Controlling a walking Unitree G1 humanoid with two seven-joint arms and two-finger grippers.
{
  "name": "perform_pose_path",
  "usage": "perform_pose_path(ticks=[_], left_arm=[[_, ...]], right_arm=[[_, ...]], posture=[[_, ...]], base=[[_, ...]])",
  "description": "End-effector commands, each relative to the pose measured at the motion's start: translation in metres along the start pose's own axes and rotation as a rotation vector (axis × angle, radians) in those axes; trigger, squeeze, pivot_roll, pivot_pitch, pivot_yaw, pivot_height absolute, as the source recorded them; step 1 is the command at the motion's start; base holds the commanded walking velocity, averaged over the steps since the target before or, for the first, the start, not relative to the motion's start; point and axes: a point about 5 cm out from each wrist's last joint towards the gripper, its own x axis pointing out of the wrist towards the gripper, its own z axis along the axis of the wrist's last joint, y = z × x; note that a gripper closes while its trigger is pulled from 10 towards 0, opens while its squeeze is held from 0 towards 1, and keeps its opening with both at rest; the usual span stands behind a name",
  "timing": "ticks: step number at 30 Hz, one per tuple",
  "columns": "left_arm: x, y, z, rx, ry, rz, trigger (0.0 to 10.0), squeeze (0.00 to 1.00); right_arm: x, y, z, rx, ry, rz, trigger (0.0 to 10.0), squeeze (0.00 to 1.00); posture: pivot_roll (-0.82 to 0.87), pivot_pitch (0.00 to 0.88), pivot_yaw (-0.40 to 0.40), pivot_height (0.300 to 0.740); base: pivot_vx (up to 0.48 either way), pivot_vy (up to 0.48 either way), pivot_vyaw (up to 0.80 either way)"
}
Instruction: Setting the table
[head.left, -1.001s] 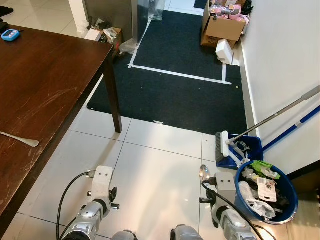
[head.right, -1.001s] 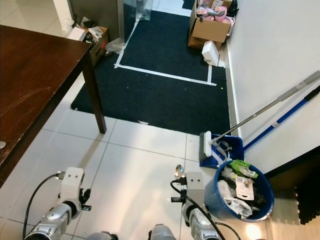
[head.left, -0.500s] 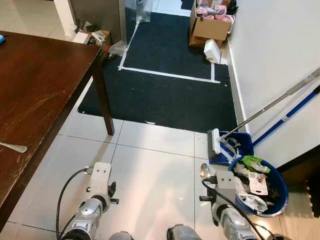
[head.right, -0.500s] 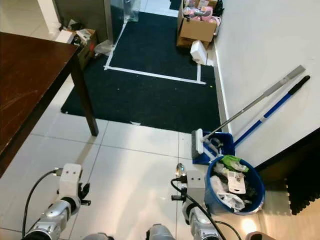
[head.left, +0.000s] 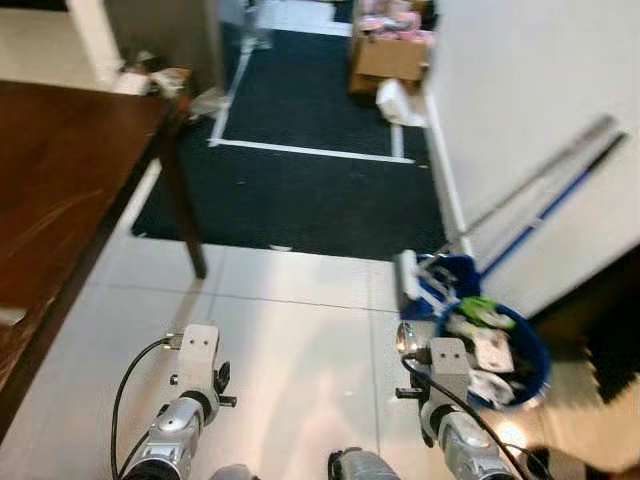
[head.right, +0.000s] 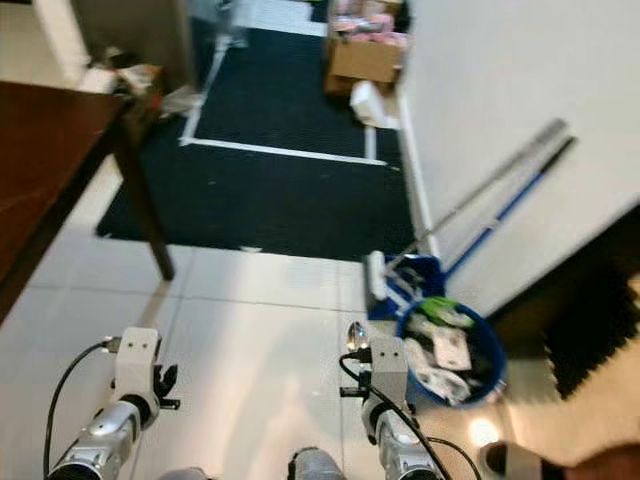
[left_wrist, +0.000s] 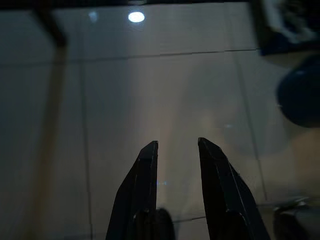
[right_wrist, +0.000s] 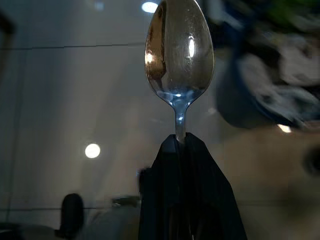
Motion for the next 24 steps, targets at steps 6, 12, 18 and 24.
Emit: perform_pose_path(ticks=[6,12,18,24], left_arm=[[-0.004,-0.004,-0.017,-0.015,0.071,0.003,10.0,0.00],[-0.009,0.001,-0.035,-0.027,0.191,0.073,10.0,0.00],[-0.008,0.004,-0.032,-0.060,0.185,0.099,10.0,0.00],[-0.008,0.008,-0.032,-0.067,0.203,0.117,10.0,0.00]], right_arm=[[-0.005,-0.005,-0.017,0.001,0.081,-0.035,10.0,0.00],[-0.009,-0.005,-0.027,-0.009,0.133,-0.047,10.0,0.00],[-0.007,-0.001,-0.021,-0.012,0.094,-0.037,10.0,0.00],[-0.003,0.000,-0.014,-0.014,0.069,-0.040,10.0,0.00]], posture=[[0.04,0.045,-0.020,0.740],[0.04,0.044,-0.021,0.740],[0.04,0.035,-0.020,0.740],[0.04,0.029,-0.022,0.740]], base=[[0.000,0.000,0.00],[0.000,0.000,0.00],[0.000,0.000,0.00],[0.000,0.000,0.00]])
